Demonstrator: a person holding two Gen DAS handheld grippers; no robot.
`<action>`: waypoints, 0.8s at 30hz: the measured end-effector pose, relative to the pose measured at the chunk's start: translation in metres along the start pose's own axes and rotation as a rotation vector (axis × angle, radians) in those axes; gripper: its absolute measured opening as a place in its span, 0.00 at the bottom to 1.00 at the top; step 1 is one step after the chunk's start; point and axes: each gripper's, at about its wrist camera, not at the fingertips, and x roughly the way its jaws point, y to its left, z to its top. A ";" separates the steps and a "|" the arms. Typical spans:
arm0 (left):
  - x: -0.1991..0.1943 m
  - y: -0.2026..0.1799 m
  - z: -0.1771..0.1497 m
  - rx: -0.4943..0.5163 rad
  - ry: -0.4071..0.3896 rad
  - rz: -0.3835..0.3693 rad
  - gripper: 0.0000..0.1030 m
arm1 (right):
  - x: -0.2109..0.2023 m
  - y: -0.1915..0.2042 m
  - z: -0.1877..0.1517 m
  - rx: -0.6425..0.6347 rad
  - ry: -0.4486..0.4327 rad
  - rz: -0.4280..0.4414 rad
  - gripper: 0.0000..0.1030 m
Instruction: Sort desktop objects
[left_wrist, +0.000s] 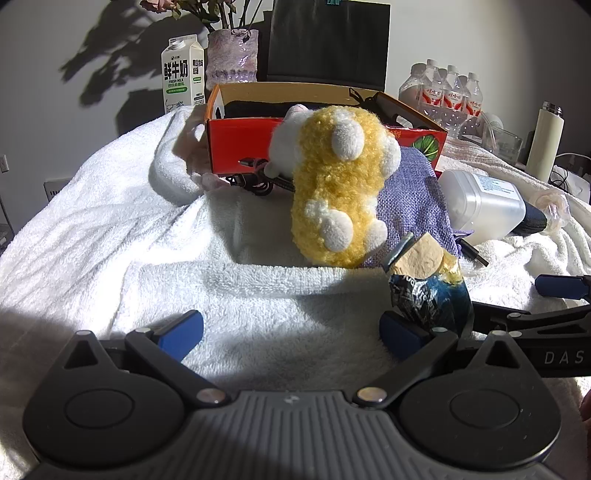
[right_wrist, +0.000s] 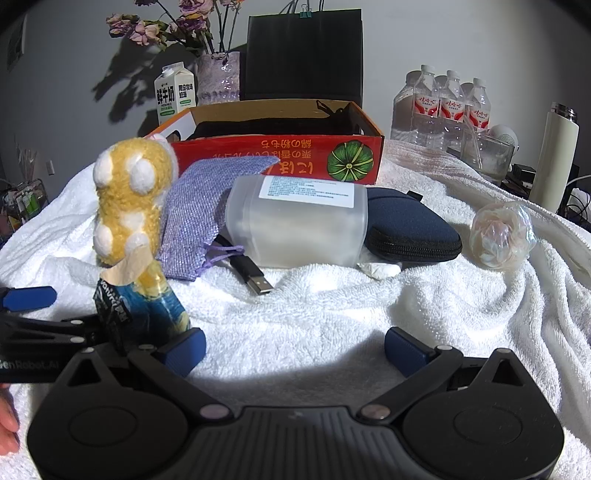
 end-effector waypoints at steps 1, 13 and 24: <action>0.000 0.000 0.000 0.000 0.000 0.000 1.00 | 0.000 0.002 0.000 0.000 0.000 0.000 1.00; 0.000 -0.006 0.000 0.004 0.002 0.005 1.00 | -0.003 0.008 -0.001 0.000 0.001 0.000 1.00; 0.000 -0.005 0.001 0.002 0.002 0.004 1.00 | -0.003 0.008 -0.001 -0.001 0.000 -0.001 1.00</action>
